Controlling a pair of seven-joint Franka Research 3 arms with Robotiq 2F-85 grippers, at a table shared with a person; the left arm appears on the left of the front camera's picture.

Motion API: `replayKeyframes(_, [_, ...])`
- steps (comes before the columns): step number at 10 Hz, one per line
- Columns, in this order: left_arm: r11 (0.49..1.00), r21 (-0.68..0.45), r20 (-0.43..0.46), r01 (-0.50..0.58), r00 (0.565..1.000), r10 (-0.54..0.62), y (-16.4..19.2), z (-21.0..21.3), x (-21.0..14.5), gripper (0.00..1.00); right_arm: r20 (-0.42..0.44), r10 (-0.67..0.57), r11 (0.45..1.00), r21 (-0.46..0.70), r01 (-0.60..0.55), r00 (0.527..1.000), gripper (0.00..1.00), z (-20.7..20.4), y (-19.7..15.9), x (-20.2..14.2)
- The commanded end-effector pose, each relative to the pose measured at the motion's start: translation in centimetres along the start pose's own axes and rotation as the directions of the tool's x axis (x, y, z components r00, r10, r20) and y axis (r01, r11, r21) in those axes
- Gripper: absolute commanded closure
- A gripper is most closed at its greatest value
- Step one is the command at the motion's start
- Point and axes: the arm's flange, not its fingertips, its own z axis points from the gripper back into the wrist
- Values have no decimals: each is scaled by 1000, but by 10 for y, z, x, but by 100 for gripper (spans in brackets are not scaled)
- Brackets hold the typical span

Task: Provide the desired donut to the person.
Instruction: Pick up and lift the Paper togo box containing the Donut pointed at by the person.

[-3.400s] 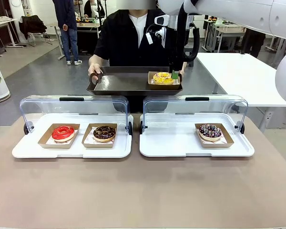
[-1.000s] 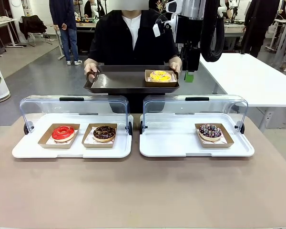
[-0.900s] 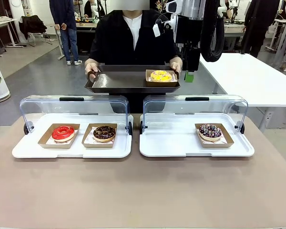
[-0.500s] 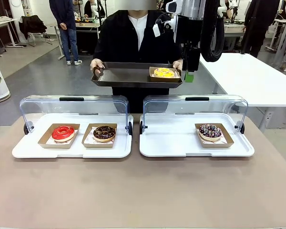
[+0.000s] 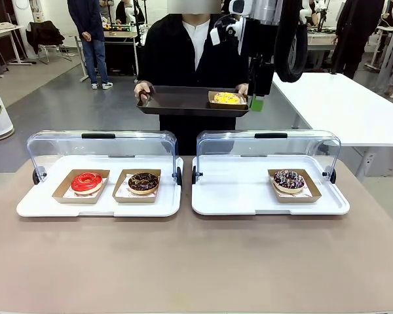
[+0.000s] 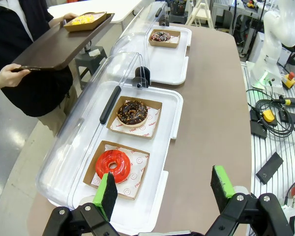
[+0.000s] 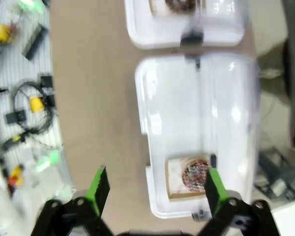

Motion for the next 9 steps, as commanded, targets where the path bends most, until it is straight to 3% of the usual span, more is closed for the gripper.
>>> replayKeyframes(1, [1000,-1,21,12,1000,-12,0,1,1,0,321,-45,996,93,15,946,0,25,-14,-56])
replayKeyframes(4, [1000,-1,21,12,1000,-12,0,1,1,0,583,-58,990,137,-28,810,0,53,-43,-152])
replayKeyframes(6, [1000,-1,21,12,1000,-12,0,1,1,0,702,-30,987,132,-88,712,0,58,-59,-217])
replayKeyframes(7, [1000,-1,21,12,1000,-12,0,1,1,0,711,-26,987,129,-94,703,0,58,-66,-248])
replayKeyframes(9, [1000,-1,21,12,1000,-12,0,1,1,0,703,-57,998,59,22,709,0,57,-87,-292])
